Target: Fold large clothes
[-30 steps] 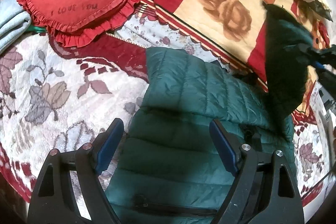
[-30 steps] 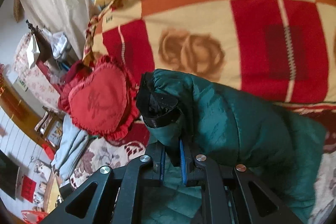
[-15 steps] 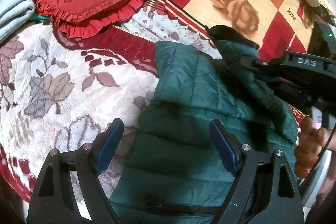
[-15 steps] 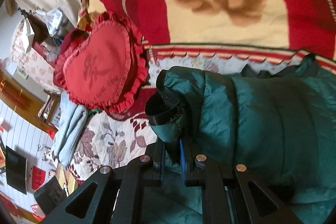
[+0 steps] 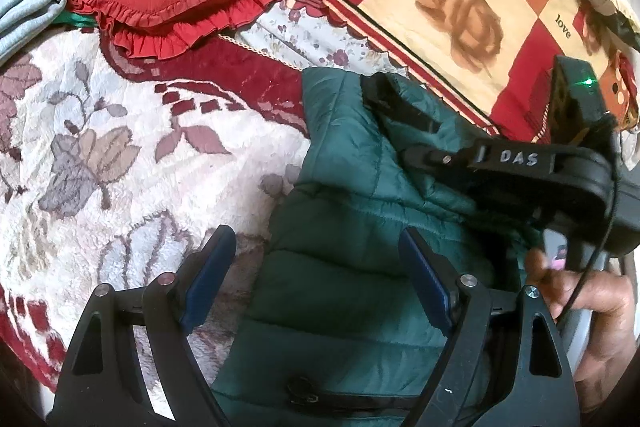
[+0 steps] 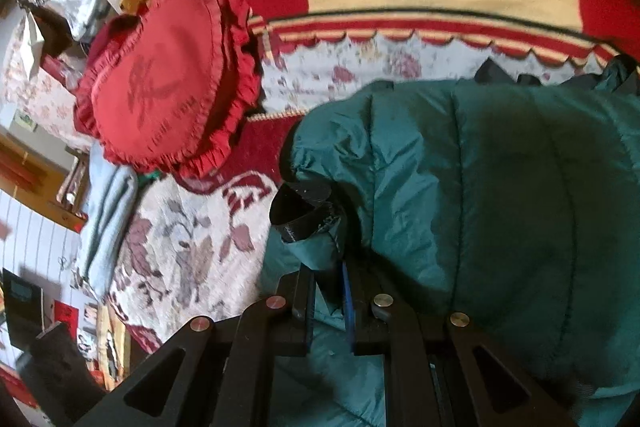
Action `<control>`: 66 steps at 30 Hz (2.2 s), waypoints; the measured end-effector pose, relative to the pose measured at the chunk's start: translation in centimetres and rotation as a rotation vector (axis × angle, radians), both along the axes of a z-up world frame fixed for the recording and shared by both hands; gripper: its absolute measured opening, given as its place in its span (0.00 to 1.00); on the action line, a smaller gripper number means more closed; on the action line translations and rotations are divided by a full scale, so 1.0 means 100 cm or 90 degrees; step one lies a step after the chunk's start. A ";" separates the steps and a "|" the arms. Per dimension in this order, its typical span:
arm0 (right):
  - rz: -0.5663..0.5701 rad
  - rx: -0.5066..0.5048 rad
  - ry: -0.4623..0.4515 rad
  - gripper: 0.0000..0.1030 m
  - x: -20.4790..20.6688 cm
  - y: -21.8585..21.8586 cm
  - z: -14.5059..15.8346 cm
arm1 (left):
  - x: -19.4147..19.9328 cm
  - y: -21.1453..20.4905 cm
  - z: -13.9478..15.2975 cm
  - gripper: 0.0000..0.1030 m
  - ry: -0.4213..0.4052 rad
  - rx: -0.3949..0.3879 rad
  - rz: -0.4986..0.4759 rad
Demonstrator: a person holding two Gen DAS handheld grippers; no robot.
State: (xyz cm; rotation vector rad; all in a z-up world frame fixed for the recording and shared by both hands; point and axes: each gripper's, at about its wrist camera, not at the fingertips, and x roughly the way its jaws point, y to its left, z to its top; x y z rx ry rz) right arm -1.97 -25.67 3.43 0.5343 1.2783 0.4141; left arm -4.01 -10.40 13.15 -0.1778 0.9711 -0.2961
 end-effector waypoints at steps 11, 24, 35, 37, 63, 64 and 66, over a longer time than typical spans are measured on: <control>-0.003 0.011 0.021 0.58 -0.001 0.001 0.006 | -0.004 0.008 0.005 0.81 -0.005 -0.002 0.012; -0.013 -0.084 -0.068 0.73 -0.052 -0.076 0.074 | 0.019 -0.017 0.023 0.81 -0.012 -0.039 0.025; -0.151 -0.150 -0.068 0.73 -0.103 -0.205 0.082 | 0.068 -0.082 -0.008 0.48 0.005 0.045 -0.014; -0.178 -0.175 -0.063 0.73 -0.105 -0.225 0.083 | 0.069 -0.088 -0.005 0.27 0.004 0.046 -0.026; -0.114 -0.305 -0.066 0.73 -0.094 -0.222 0.044 | 0.048 -0.049 0.015 0.39 -0.050 0.039 0.005; -0.119 -0.302 -0.070 0.73 -0.095 -0.222 0.047 | 0.045 -0.050 0.021 0.39 -0.063 0.041 0.003; -0.128 -0.296 -0.074 0.73 -0.096 -0.223 0.054 | 0.040 -0.054 0.031 0.41 -0.088 0.047 -0.003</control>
